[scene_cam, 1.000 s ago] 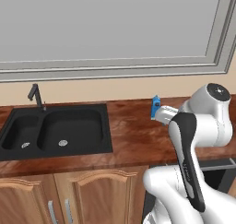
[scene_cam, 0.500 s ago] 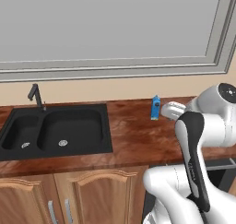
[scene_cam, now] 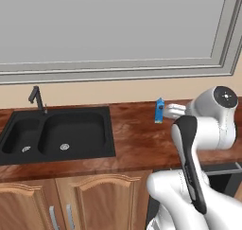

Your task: Gather the eggs and milk located in the vicinity of the sink area and place them right next to the bowl.

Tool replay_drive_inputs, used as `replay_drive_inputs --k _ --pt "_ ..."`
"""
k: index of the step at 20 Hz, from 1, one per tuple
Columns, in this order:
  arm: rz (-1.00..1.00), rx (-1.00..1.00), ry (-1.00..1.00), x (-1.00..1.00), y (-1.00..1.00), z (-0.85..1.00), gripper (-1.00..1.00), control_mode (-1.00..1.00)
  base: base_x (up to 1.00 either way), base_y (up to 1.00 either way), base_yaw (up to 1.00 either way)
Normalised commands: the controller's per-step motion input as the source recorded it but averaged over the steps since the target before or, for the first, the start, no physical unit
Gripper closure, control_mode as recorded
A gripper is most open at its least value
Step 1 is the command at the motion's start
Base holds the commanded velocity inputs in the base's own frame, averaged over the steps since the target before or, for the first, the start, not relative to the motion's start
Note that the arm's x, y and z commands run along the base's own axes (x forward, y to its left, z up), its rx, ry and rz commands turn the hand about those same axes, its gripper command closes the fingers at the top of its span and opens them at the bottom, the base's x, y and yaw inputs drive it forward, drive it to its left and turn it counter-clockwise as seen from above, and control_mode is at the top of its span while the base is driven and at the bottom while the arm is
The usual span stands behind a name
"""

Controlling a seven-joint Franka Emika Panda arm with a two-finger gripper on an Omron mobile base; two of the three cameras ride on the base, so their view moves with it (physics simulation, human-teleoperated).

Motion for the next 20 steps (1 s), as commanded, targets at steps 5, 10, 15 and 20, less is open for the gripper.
replay_drive_inputs --k 5,10,15,20 --pt "0.01 -0.03 0.0 0.4 -0.07 0.0 -1.0 -1.0 0.0 0.0 0.0" --pt "0.03 0.0 0.02 0.4 -0.24 0.0 -1.0 -1.0 0.0 0.0 0.0" --pt "0.02 0.0 0.01 0.4 -0.2 0.0 -1.0 -1.0 0.0 0.0 0.0" --pt "0.0 0.0 0.04 0.47 -0.07 0.0 -1.0 -1.0 0.0 0.0 0.0"
